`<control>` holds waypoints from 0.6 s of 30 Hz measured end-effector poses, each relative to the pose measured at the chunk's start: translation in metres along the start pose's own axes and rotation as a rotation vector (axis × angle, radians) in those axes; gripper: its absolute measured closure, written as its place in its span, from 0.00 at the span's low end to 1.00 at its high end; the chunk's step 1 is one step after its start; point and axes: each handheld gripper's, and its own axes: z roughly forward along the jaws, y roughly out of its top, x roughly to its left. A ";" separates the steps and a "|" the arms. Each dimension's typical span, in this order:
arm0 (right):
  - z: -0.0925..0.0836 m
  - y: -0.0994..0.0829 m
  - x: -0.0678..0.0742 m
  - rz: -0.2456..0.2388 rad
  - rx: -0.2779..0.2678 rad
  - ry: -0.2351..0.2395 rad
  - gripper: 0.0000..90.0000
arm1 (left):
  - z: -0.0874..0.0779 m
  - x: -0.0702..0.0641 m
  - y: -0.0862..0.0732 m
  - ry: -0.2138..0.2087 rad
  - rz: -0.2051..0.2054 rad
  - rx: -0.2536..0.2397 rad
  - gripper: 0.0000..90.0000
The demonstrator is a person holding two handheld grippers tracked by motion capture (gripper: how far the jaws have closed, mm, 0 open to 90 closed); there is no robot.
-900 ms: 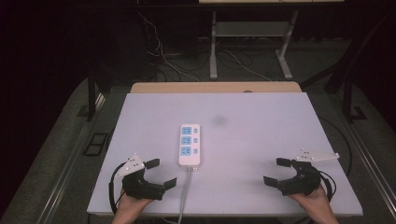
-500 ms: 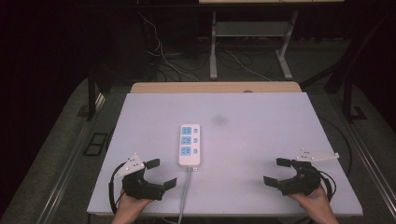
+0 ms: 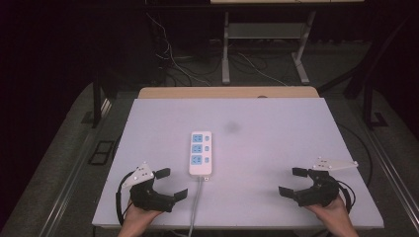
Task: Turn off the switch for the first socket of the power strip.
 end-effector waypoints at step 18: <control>-0.003 -0.001 -0.003 0.001 0.000 -0.007 0.00 | 0.005 -0.002 0.017 -0.019 0.047 0.059 0.00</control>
